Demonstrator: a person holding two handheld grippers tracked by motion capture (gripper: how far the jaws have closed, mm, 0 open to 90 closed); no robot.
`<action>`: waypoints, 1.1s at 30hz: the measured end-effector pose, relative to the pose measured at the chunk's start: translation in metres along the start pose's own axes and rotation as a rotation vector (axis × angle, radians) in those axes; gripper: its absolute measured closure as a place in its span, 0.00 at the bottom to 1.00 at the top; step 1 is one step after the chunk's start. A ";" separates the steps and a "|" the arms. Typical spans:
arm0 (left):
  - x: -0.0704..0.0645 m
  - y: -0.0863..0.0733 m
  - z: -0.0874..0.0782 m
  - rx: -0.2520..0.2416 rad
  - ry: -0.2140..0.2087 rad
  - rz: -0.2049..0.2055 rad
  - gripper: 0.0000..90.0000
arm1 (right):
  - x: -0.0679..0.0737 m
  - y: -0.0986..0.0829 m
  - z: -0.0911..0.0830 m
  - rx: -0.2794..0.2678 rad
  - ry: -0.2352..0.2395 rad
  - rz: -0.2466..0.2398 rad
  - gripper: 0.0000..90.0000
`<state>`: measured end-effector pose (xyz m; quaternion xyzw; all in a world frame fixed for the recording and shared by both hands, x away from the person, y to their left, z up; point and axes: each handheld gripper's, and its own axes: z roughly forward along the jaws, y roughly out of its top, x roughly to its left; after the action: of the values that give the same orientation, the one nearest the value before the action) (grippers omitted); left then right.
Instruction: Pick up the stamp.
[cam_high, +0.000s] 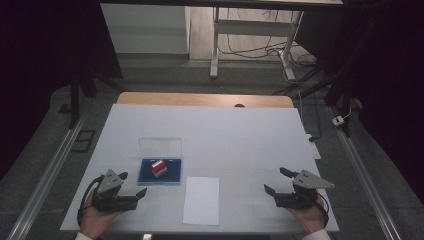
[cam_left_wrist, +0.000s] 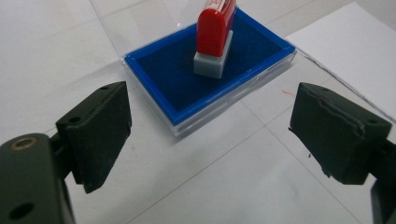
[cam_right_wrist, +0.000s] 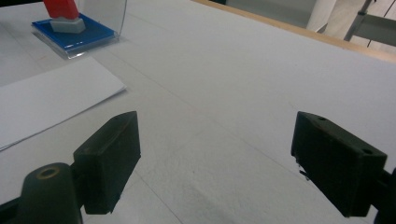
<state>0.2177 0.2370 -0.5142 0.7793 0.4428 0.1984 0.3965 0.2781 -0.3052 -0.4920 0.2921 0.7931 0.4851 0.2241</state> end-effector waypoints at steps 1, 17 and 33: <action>0.000 0.000 0.000 0.000 0.000 0.000 0.15 | 0.000 0.000 0.000 0.000 0.000 0.000 0.17; 0.002 -0.003 -0.004 -0.005 -0.009 0.004 0.16 | 0.001 -0.001 0.000 0.025 -0.010 -0.010 0.24; 0.005 0.011 -0.011 0.024 -0.029 0.022 0.19 | 0.003 -0.001 0.002 0.038 -0.013 -0.002 0.26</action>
<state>0.2184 0.2432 -0.4991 0.7916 0.4309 0.1861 0.3911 0.2768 -0.3021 -0.4946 0.2987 0.8011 0.4677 0.2244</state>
